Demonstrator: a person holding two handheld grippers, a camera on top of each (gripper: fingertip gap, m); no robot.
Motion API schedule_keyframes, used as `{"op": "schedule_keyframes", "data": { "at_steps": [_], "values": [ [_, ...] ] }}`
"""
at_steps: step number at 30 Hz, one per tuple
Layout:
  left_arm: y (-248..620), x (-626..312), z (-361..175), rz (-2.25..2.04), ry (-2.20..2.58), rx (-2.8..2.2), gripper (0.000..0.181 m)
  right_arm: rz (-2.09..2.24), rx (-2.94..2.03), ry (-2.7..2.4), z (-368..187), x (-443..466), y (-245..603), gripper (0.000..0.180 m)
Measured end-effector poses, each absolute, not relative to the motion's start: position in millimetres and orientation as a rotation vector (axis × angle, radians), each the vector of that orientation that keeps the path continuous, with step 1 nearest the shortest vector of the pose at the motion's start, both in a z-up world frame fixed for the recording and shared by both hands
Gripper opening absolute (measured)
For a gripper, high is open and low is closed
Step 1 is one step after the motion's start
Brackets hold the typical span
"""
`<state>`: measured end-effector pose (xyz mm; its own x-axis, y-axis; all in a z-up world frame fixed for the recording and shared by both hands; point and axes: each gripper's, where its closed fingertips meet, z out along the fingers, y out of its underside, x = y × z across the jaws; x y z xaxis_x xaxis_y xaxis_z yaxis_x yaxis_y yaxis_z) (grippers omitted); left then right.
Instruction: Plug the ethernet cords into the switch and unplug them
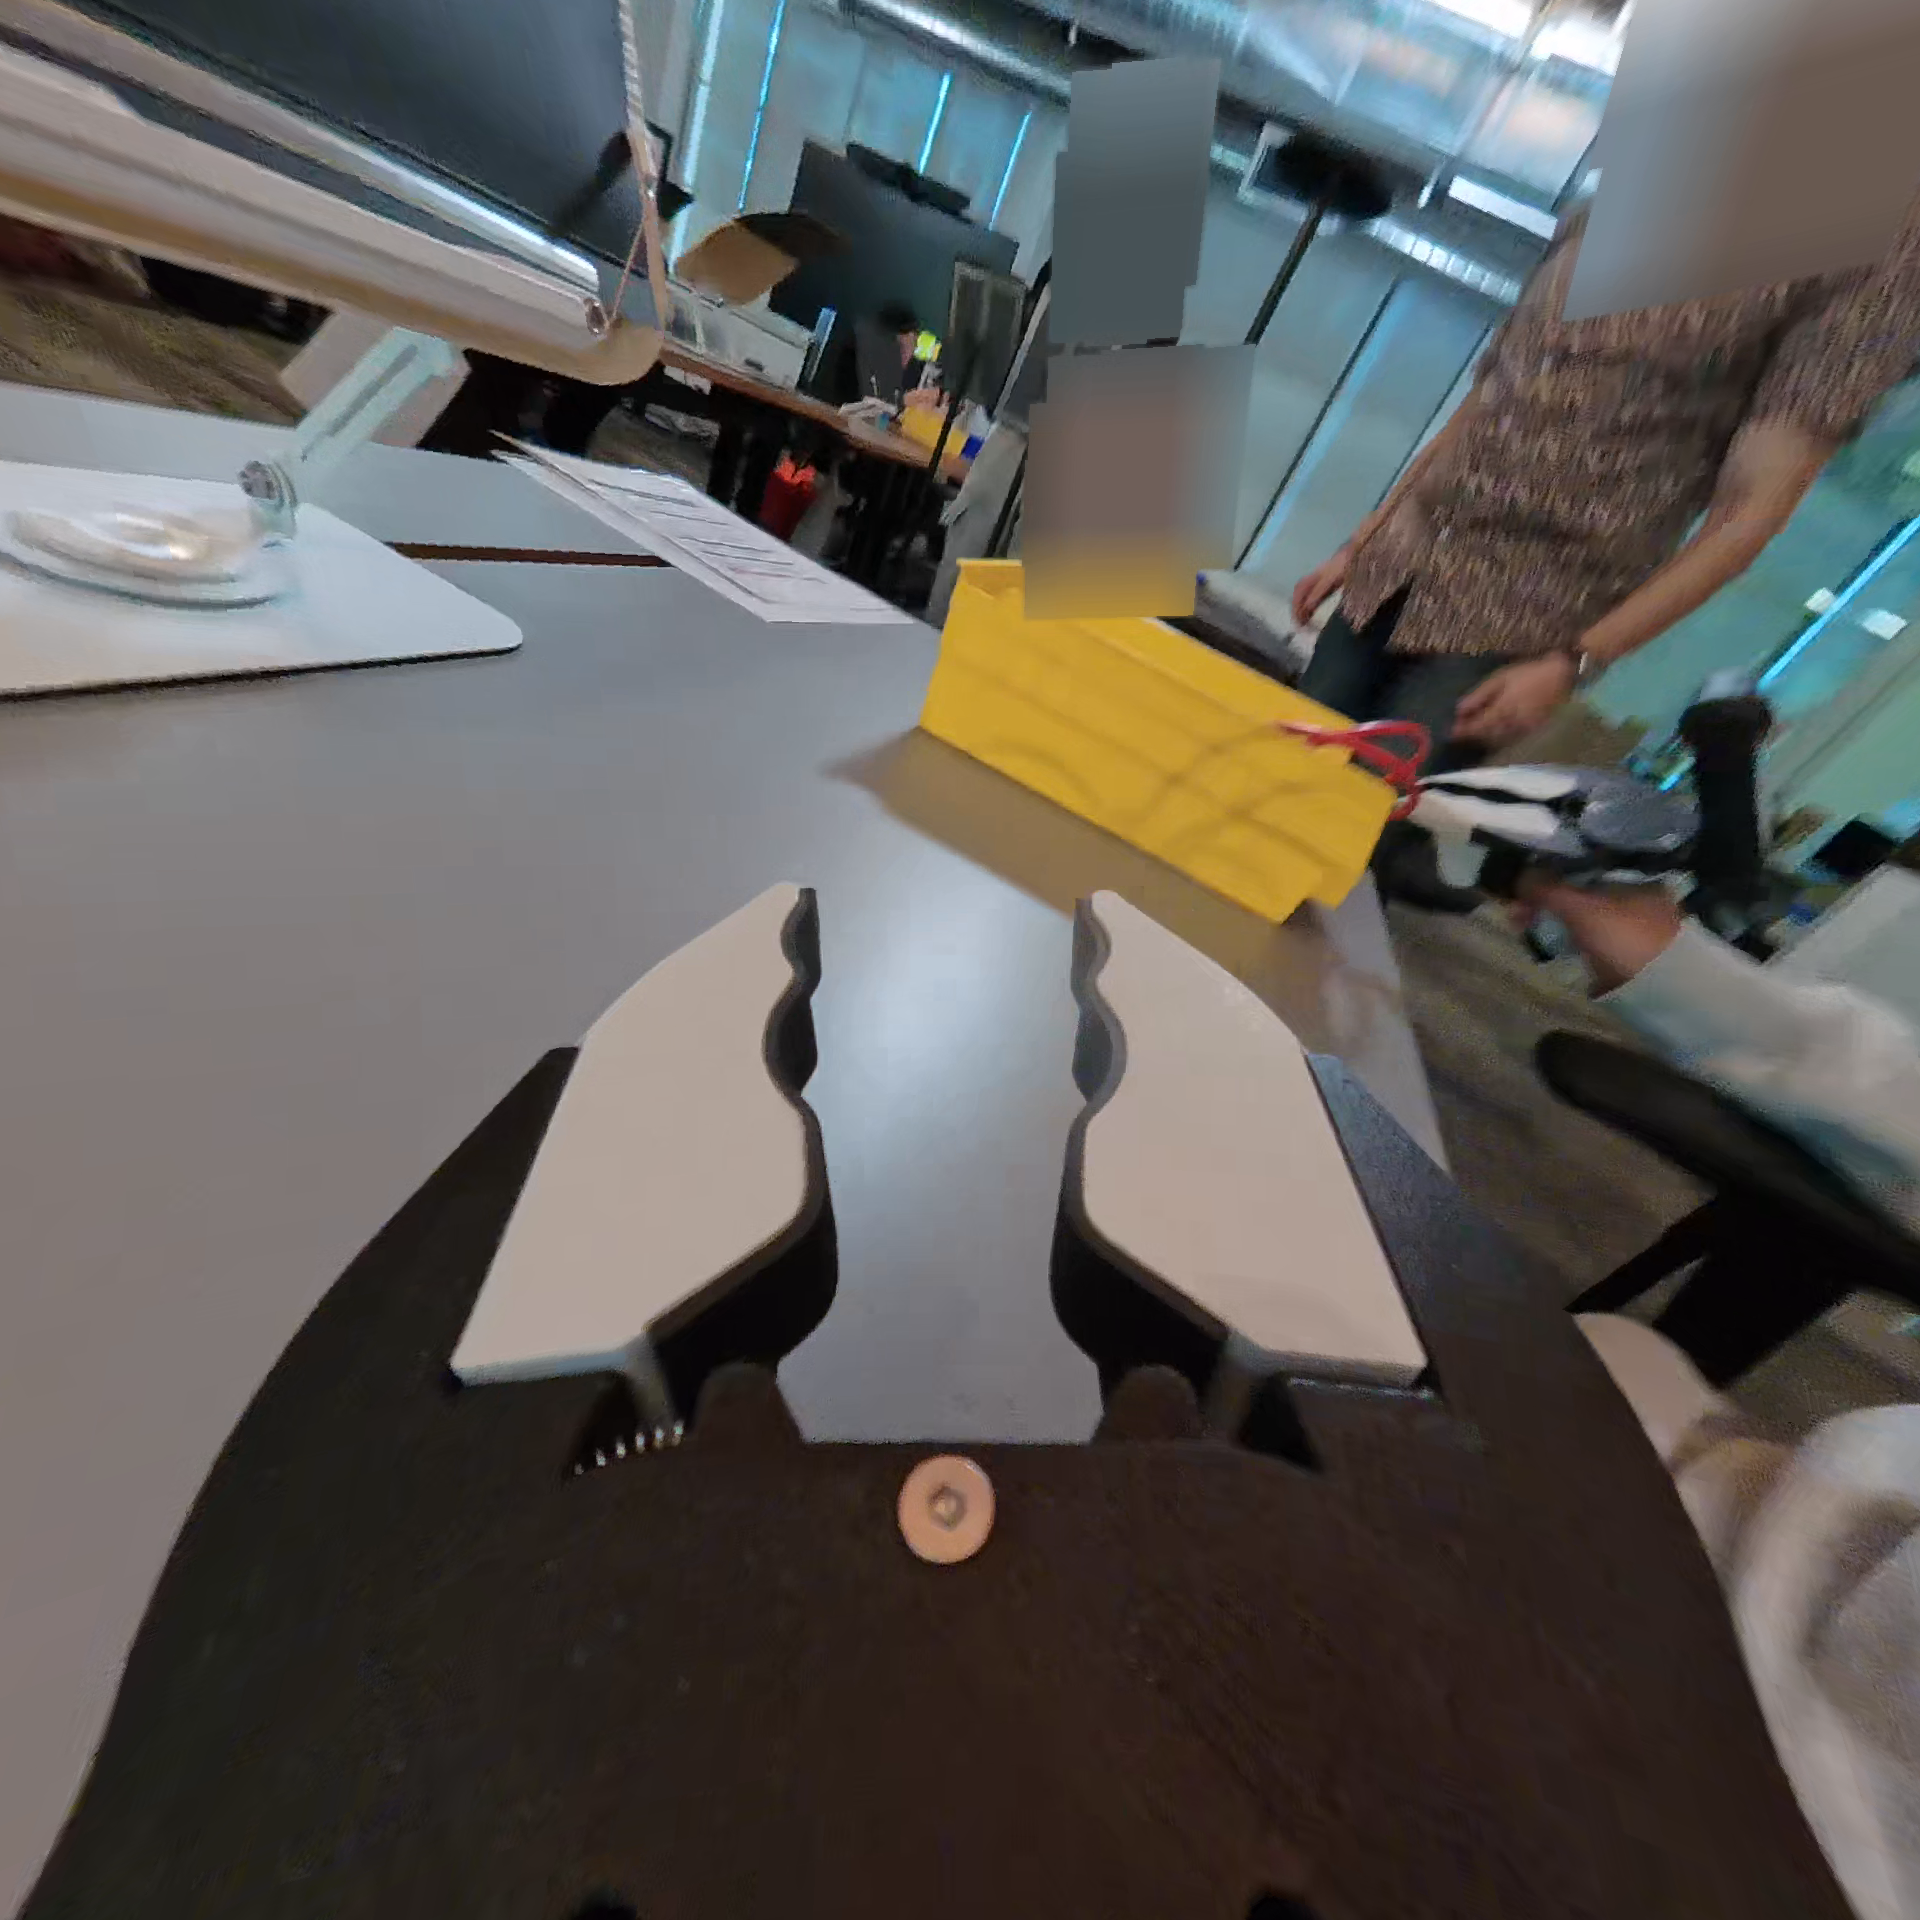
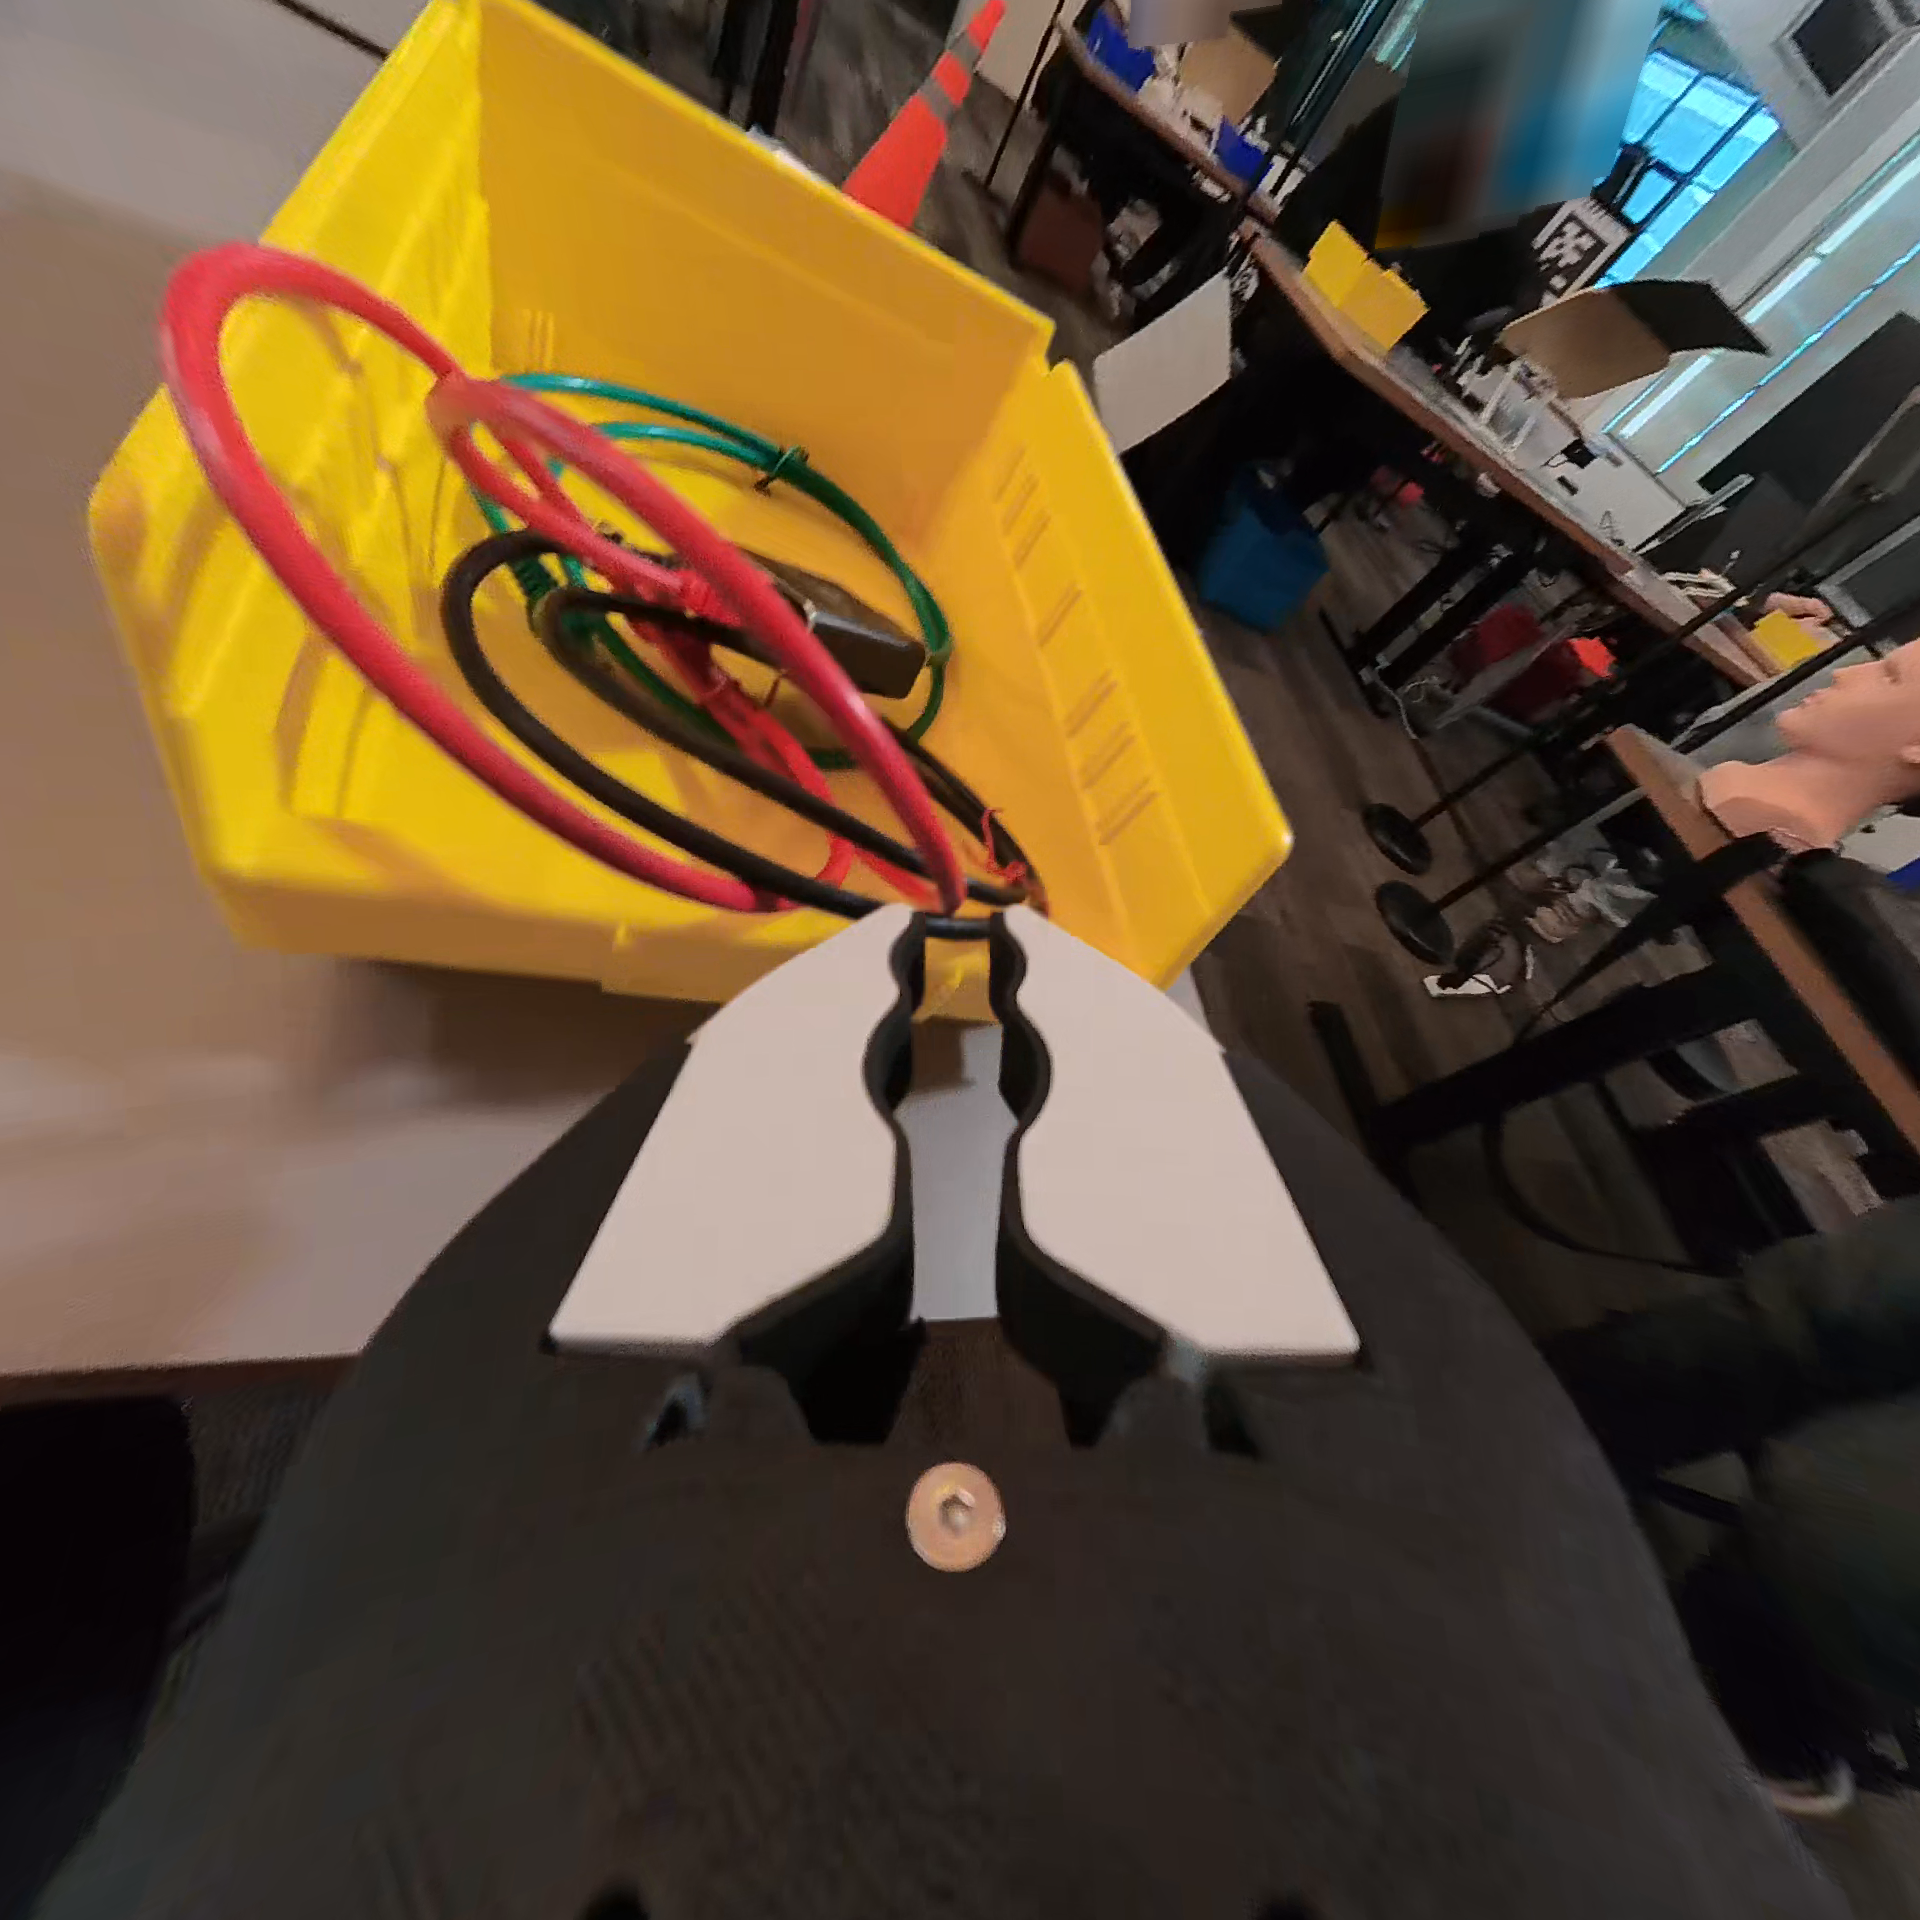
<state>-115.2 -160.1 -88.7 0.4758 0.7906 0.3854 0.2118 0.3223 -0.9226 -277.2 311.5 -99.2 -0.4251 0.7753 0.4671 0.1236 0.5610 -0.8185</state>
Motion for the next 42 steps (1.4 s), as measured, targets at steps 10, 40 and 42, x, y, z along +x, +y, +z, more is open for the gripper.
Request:
{"op": "schedule_keyframes", "data": {
  "at_steps": [10,40,42],
  "values": [
    [-135.0,-124.0,-94.2,0.711,-0.972,-1.449,0.047,0.855,-0.746,-1.892,-106.0,-274.1,323.2,0.011],
    [-132.3,-71.2,-92.2,1.062,-0.783,-1.629,0.002,1.037,-1.091,-1.583,-97.2,-336.2,370.2,0.056],
    [-130.7,-65.1,-95.7,1.112,-0.762,-1.68,0.002,1.127,-1.133,-1.568,-96.6,-342.1,367.4,0.068]
  ]
}}
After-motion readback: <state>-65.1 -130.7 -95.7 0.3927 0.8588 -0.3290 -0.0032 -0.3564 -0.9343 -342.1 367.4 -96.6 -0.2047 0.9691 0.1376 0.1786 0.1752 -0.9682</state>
